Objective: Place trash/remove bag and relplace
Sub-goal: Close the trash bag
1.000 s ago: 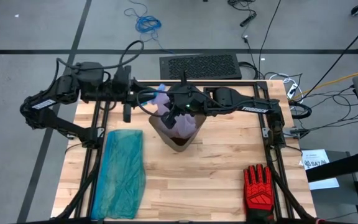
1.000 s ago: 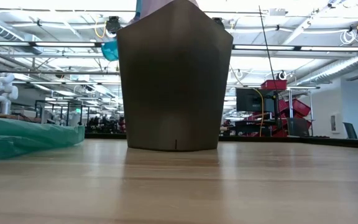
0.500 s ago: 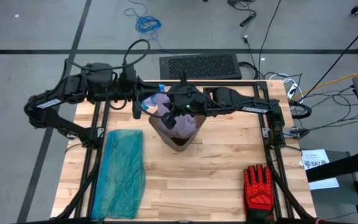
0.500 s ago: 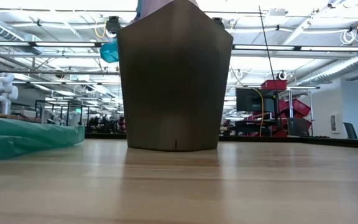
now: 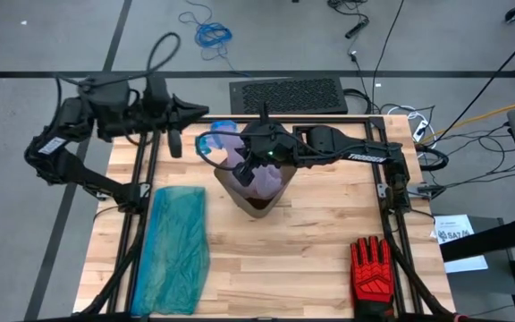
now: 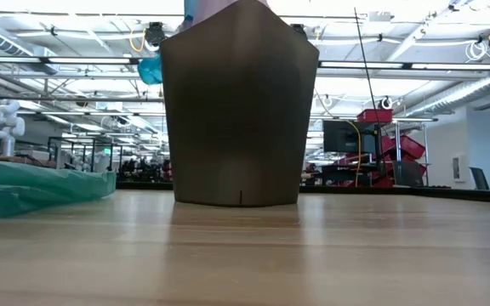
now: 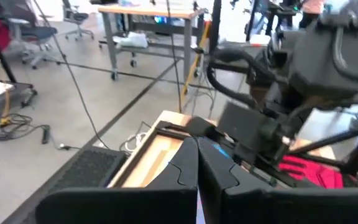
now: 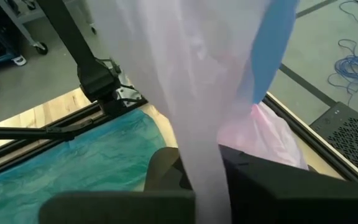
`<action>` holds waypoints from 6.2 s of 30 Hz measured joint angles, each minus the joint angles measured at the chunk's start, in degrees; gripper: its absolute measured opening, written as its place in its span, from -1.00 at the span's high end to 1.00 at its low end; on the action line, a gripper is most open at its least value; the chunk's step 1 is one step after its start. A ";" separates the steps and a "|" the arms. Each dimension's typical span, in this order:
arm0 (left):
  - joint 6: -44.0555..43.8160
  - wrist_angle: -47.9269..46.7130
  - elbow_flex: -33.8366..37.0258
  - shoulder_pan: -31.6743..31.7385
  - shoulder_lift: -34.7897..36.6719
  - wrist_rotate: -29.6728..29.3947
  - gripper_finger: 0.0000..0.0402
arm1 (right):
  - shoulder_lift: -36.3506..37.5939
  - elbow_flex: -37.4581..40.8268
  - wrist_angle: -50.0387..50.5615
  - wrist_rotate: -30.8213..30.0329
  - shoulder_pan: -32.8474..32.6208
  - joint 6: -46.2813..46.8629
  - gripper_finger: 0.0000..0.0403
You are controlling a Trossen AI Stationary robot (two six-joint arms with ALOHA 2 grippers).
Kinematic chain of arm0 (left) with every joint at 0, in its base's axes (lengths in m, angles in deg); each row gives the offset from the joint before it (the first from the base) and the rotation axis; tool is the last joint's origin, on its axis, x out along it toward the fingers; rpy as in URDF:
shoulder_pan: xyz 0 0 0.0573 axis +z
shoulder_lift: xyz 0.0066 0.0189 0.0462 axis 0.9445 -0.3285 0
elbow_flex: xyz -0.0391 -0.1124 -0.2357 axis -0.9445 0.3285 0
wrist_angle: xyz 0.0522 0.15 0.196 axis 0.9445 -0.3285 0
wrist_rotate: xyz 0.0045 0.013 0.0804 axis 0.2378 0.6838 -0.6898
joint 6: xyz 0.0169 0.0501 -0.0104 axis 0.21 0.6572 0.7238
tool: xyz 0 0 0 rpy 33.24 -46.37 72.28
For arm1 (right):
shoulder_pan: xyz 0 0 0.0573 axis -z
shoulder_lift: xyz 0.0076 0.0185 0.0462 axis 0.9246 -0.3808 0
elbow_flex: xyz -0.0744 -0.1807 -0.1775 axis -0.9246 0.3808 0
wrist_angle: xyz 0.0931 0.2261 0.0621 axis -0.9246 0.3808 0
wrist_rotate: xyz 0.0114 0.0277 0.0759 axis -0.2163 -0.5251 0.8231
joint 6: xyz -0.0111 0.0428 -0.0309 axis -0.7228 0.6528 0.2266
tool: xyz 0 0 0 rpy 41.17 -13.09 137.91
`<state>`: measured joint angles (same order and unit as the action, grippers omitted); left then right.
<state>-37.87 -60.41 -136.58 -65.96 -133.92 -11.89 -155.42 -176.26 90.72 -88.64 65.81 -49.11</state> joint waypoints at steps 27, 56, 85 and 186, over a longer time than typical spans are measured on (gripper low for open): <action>1.32 -3.63 -4.28 0.00 -7.52 6.48 0.20 | 0.00 0.00 0.02 1.33 -0.02 -0.24 1.00; 0.98 -4.84 -4.30 0.00 -5.37 3.50 0.77 | 0.00 0.00 0.04 1.33 0.00 -1.09 1.00; -2.11 -10.28 -4.33 0.33 -5.56 3.79 0.97 | 0.00 0.00 0.02 1.38 -0.01 -1.17 1.00; -1.53 -3.07 -18.18 1.99 -0.52 2.08 1.00 | -11.23 -0.02 -16.56 11.28 8.52 -5.42 0.92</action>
<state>-39.40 -63.47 -154.76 -63.97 -134.45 -9.81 -166.65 -176.28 74.15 -77.36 74.34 -54.53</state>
